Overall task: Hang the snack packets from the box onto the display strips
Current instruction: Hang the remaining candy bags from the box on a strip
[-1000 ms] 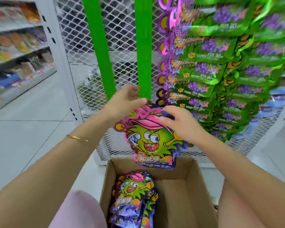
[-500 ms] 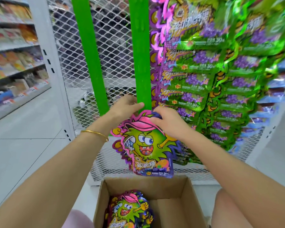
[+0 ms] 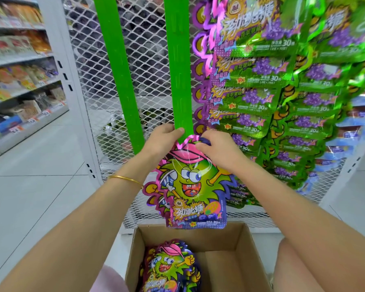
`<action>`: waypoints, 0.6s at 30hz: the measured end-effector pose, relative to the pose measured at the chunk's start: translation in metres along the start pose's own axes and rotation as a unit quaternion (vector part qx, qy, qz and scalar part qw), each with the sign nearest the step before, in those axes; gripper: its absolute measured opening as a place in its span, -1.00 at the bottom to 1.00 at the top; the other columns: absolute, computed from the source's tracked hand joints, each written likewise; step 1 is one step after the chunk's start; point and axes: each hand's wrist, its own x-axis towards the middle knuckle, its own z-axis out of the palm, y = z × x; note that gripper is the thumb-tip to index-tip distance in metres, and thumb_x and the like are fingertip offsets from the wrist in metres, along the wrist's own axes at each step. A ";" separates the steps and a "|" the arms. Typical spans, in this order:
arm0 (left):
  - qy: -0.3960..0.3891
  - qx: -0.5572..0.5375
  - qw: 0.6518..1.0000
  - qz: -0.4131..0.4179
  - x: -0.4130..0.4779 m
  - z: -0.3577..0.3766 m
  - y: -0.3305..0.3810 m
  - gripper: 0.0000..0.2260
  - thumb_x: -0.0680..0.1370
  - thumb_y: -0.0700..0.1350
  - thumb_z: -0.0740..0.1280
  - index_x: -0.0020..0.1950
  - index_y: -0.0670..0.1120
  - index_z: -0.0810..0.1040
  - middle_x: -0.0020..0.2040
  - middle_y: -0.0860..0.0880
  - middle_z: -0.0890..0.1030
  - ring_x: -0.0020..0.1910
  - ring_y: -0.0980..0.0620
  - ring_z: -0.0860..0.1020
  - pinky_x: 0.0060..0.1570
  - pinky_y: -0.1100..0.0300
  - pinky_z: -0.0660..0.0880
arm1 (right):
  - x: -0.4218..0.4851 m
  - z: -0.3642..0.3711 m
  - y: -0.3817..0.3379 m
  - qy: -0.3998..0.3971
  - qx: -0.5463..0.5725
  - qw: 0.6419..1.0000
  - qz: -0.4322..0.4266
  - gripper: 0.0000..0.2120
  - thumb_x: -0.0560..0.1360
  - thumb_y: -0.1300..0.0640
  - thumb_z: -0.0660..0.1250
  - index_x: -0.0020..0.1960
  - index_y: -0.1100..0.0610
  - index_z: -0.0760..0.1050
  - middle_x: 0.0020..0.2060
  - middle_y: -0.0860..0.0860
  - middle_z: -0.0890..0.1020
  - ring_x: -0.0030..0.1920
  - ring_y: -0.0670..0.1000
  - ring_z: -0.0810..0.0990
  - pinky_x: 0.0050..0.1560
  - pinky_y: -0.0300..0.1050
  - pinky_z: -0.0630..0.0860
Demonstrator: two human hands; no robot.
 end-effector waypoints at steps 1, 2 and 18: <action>0.005 -0.002 1.000 0.001 0.000 0.000 -0.002 -0.68 0.58 -0.03 0.23 0.03 -0.31 0.49 -0.30 -0.10 0.40 -0.31 0.02 0.34 -0.21 0.14 0.28 | -0.001 0.001 0.001 -0.009 -0.001 1.000 0.000 -0.66 0.52 0.09 0.27 -0.37 0.09 0.24 -0.44 -0.02 0.33 -0.30 0.07 0.37 -0.31 -0.07 0.21; 0.010 -0.005 1.000 0.003 0.000 -0.001 -0.003 -0.68 0.58 -0.02 0.23 0.01 -0.30 0.49 -0.31 -0.09 0.39 -0.32 0.02 0.32 -0.22 0.14 0.28 | -0.003 0.002 0.002 -0.016 -0.004 1.000 -0.001 -0.64 0.52 0.09 0.26 -0.39 0.05 0.22 -0.44 -0.03 0.32 -0.31 0.07 0.36 -0.33 -0.07 0.20; 0.029 0.021 0.999 0.032 -0.010 -0.004 -0.001 -0.70 0.57 -0.02 0.26 -0.35 -0.10 0.43 -0.41 -0.04 0.41 -0.44 0.06 0.34 -0.34 0.20 0.29 | -0.002 0.004 -0.004 0.015 -0.042 0.999 -0.027 -0.79 0.51 0.01 0.25 -0.20 0.13 0.39 -0.33 0.04 0.47 -0.22 0.13 0.47 -0.21 0.01 0.44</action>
